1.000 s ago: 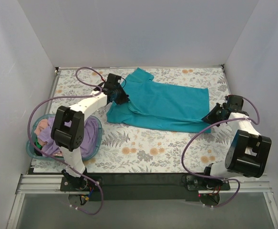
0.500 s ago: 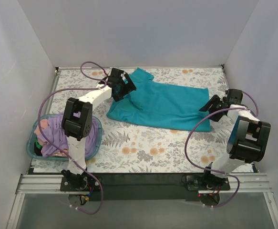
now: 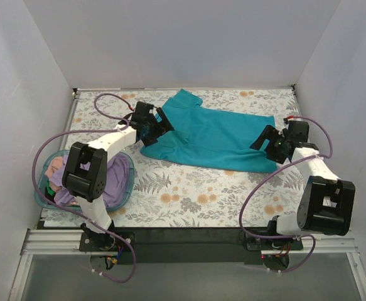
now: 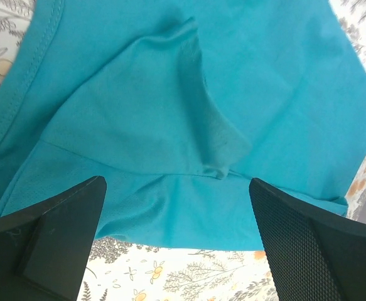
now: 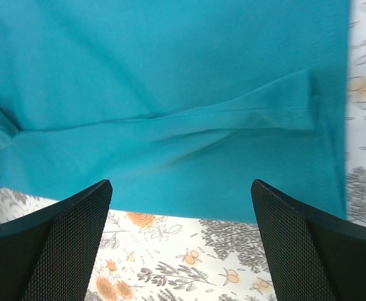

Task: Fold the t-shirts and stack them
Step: Fold the tshirt

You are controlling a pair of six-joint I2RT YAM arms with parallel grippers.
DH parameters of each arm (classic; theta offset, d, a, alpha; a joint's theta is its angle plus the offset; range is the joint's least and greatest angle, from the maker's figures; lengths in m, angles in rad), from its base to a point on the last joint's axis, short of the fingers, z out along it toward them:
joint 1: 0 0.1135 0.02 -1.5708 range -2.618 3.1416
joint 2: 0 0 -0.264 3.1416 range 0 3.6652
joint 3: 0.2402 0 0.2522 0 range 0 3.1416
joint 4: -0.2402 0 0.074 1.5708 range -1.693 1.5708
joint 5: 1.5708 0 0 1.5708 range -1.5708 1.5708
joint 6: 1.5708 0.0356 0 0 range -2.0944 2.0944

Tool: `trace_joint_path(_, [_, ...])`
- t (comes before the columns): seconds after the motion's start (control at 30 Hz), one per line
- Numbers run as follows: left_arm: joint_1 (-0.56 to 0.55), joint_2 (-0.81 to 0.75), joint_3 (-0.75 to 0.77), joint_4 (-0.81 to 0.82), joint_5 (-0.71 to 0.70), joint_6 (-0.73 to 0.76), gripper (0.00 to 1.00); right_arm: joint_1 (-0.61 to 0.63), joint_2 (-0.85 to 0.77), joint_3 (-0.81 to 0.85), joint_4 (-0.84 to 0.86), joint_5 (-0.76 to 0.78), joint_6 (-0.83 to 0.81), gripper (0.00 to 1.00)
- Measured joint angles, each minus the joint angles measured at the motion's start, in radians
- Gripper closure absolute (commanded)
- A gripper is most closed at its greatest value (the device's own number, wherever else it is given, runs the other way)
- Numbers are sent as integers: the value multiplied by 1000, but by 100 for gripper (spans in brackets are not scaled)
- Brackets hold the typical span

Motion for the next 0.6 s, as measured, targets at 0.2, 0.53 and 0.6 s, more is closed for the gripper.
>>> trace_joint_path(0.2, [0,27,-46,15,20,-23,2,61,98,10,-2,16,-2,2])
trace_joint_path(0.53, [20,97,-46,48,18,-52,2,61,367,268,3,55,1,2])
trace_joint_path(0.6, [24,97,-47,51,16,-55,2,60,387,309,6,58,5,3])
